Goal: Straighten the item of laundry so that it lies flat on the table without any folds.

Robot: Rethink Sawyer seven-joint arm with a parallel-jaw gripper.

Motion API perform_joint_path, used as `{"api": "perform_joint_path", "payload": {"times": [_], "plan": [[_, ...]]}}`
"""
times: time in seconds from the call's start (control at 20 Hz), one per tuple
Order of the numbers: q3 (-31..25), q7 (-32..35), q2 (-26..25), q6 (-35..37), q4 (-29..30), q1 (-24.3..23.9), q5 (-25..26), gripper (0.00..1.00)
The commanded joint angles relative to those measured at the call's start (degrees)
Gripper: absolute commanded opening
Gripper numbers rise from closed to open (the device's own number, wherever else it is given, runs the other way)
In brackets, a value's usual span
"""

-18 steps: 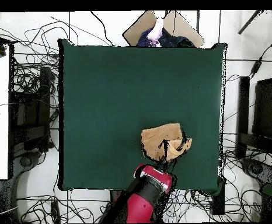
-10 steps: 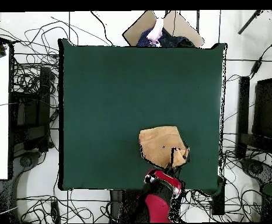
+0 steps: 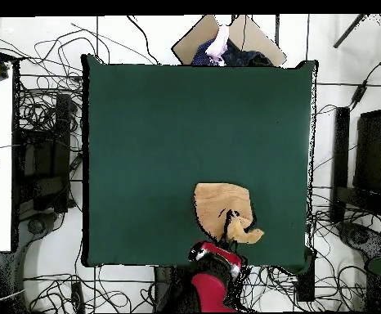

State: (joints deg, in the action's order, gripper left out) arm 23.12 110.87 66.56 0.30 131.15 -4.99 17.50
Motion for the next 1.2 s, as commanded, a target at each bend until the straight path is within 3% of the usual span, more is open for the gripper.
{"api": "perform_joint_path", "payload": {"times": [0.05, 0.2, 0.45, 1.2], "plan": [[-1.5, 12.0, -1.3, 2.6, 1.9, 8.7, -5.3, 0.00], [1.2, 13.3, -2.6, 4.1, 0.5, 14.1, -8.0, 0.00], [2.2, 13.1, -2.9, 5.8, 0.0, 17.3, -11.0, 0.00], [-5.4, 11.5, 0.5, 5.4, 4.7, 12.9, -15.0, 0.00]]}}
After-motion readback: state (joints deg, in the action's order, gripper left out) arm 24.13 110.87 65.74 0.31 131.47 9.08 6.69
